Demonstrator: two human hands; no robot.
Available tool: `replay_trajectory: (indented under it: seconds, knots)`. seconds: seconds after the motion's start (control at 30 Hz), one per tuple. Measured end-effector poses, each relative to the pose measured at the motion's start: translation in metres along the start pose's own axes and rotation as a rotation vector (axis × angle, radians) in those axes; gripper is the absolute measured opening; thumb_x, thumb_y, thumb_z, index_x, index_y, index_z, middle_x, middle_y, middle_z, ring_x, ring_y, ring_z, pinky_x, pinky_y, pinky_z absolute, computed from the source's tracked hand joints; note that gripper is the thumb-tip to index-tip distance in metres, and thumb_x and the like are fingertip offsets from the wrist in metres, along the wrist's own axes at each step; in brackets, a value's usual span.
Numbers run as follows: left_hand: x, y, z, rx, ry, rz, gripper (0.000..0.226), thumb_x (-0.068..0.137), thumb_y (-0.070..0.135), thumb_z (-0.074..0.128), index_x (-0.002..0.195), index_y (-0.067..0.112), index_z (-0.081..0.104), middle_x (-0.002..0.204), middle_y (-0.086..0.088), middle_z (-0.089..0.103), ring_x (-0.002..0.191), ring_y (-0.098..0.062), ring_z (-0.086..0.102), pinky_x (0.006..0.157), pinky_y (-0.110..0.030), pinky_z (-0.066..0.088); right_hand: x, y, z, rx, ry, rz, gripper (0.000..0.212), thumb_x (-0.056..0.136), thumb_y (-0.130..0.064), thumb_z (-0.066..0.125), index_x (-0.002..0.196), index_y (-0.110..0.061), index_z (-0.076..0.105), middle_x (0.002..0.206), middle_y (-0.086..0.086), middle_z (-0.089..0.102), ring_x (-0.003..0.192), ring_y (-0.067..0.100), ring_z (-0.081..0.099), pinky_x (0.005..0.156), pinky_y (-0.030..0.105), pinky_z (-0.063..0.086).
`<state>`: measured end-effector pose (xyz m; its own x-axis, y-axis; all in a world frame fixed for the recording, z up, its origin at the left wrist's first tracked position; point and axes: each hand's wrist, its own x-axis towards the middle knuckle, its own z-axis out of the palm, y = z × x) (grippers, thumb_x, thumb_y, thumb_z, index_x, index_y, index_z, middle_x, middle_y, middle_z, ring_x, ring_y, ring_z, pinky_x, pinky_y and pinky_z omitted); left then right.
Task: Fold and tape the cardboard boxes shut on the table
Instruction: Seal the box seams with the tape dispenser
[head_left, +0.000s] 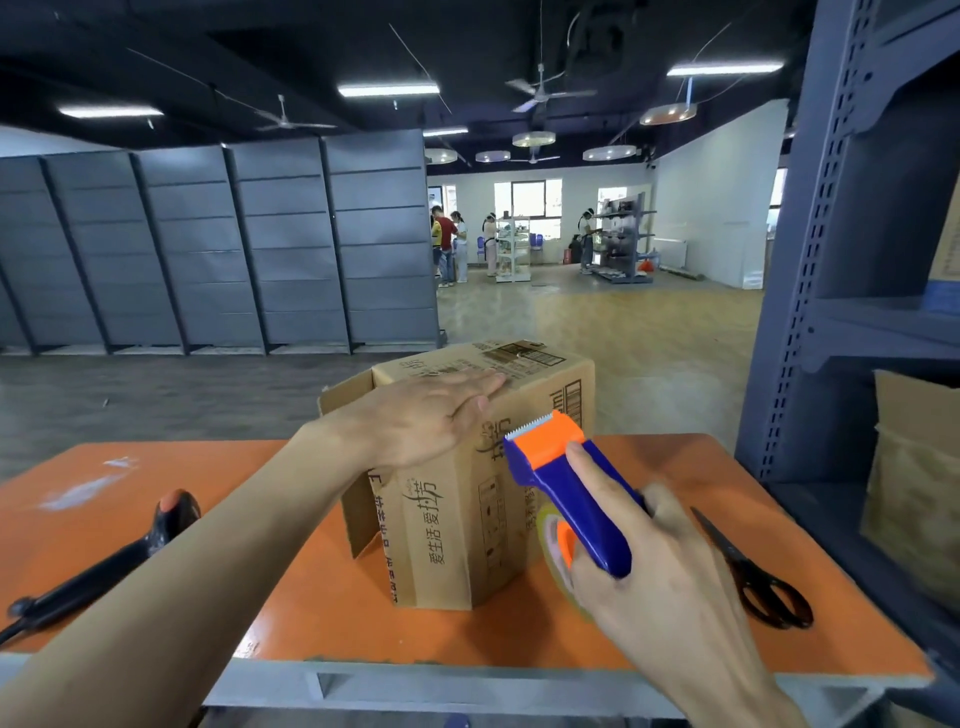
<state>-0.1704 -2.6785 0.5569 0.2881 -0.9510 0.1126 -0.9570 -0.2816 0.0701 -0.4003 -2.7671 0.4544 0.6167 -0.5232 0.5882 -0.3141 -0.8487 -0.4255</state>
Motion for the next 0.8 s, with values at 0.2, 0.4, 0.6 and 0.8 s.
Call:
replay_trajectory:
  seconds: [0.2,0.4,0.6,0.8]
  knots:
    - [0.014,0.023,0.002,0.147,0.078,-0.03,0.066,0.104,0.058,0.015,0.16,0.025,0.029,0.16,0.007,0.032,0.148,-0.017,0.03,0.12,-0.039,0.027,0.009,-0.002,-0.003,-0.078,-0.097,0.009,0.081,0.084,-0.055,0.052,0.147,-0.065,0.002,0.086,-0.013,0.037,0.065,0.017,0.059,0.061,0.032,0.055]
    - [0.025,0.023,0.013,0.195,0.188,-0.048,0.056,0.107,0.051,0.029,0.156,0.025,0.039,0.146,0.006,0.039,0.14,-0.019,0.031,0.111,-0.041,0.027,0.024,-0.011,-0.021,-0.132,-0.186,0.02,0.076,0.086,-0.051,0.052,0.147,-0.064,0.007,0.09,-0.011,0.041,0.082,0.023,0.061,0.066,0.027,0.045]
    - [0.029,0.021,0.012,0.135,0.19,-0.089,0.054,0.106,0.052,0.03,0.155,0.03,0.04,0.152,0.005,0.04,0.144,-0.021,0.032,0.115,-0.045,0.027,0.048,-0.02,-0.045,-0.181,-0.321,-0.006,0.069,0.085,-0.043,0.056,0.146,-0.061,0.029,0.107,-0.006,0.063,0.092,0.023,0.061,0.071,0.03,0.049]
    - [0.036,0.028,0.002,0.183,0.083,-0.137,0.065,0.103,0.058,0.035,0.158,0.023,0.034,0.16,-0.003,0.037,0.146,-0.027,0.035,0.117,-0.046,0.031,0.062,-0.021,-0.057,-0.186,-0.431,0.001,0.062,0.084,-0.037,0.058,0.138,-0.06,0.039,0.093,-0.013,0.064,0.065,0.01,0.053,0.045,0.013,0.033]
